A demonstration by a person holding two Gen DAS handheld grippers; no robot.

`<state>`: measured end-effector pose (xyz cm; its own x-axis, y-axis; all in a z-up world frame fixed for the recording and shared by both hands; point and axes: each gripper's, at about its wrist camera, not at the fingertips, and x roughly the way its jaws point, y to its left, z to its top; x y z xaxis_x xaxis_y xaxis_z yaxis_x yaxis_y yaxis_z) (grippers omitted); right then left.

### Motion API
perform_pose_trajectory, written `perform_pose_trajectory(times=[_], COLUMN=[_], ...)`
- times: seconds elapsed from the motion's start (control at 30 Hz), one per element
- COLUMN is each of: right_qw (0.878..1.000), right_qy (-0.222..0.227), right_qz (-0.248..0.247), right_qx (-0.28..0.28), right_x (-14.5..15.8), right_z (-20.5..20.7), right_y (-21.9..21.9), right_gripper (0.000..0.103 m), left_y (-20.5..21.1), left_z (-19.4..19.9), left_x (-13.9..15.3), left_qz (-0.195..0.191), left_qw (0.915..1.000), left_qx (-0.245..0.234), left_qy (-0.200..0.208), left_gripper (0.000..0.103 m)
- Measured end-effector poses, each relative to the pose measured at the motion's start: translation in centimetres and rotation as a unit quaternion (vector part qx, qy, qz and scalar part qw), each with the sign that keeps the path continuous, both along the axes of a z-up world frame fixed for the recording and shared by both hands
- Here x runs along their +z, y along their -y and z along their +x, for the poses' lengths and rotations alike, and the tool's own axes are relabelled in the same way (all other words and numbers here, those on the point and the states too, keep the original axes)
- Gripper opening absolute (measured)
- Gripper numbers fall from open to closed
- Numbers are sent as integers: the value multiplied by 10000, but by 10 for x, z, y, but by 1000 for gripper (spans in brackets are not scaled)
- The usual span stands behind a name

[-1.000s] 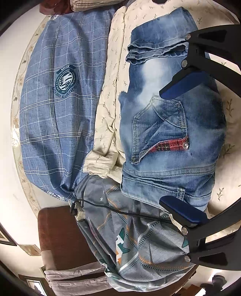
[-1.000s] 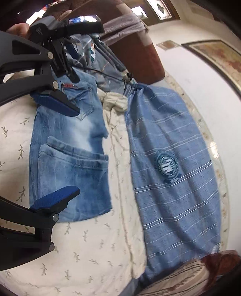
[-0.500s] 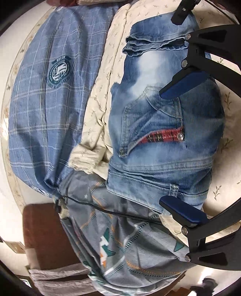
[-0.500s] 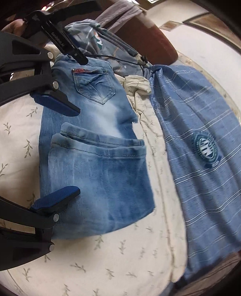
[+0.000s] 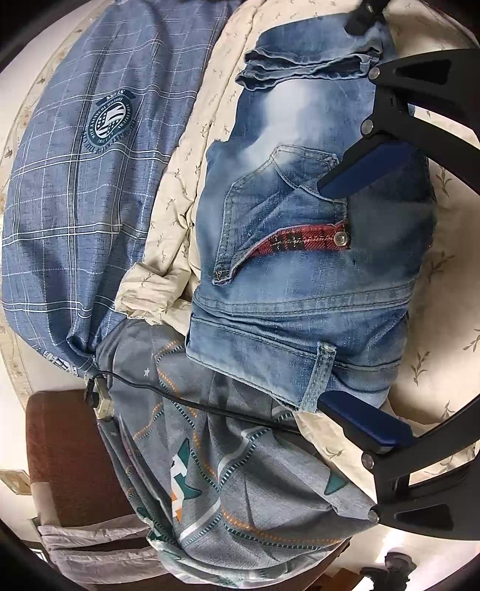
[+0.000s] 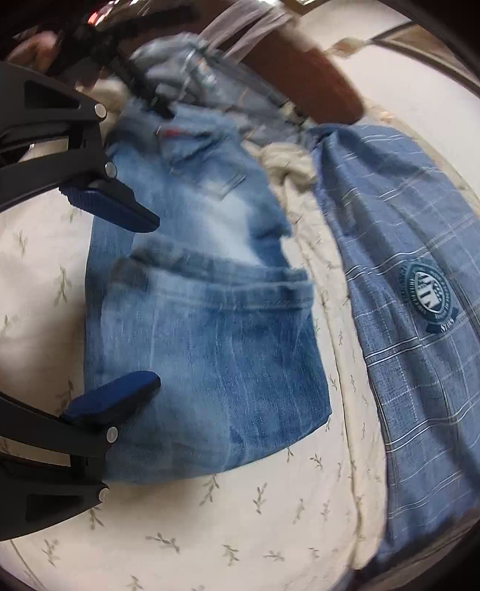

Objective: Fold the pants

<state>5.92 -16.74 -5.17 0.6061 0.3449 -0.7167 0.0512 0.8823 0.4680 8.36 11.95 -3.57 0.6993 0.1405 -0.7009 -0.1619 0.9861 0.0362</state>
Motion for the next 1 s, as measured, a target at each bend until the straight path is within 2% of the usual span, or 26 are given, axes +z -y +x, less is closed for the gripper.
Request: perform_pose_trajectory(times=[0.07,0.2,0.33,0.43,0.5,0.7,0.8,0.9,1.0], right_qw=[9995,9992,9991,9991,9989,9986,9985,9984,9982], right_qy=[74,136,227,280,309,439,485,513,517], right_qz=[303,323,252,181,238,192,185,166,236], right_qx=[-8,-197,-261,-279,-262,-205,-168,-156,-169], right_x=[5,10,17,21,23,30,32,33,34], right_z=[-3,-6,-9,-11,-12,-15,-17,-17,-16], right_y=[8,19,26,29,30,26,25,25,26], right_gripper=[80,80,80,80,80,80,80,80,80], left_y=[0,-12,-37,-56,-64,-69,-74,-78,-80], left_z=[-3,-7,-13,-23,-31,-47,-53,-58,-56], left_x=[1,1,-3,-6,-6,-3,-5,-13,-15], left_qz=[22,-179,-670,-1159,-1418,-1790,-2170,-2656,-2921], left_qw=[10000,9995,9958,9892,9857,9815,9744,9624,9538], left_qx=[11,258,625,895,913,672,592,523,582], left_qy=[25,30,-58,-72,-23,104,45,-214,-388], left_gripper=[103,103,103,103,103,103,103,103,103])
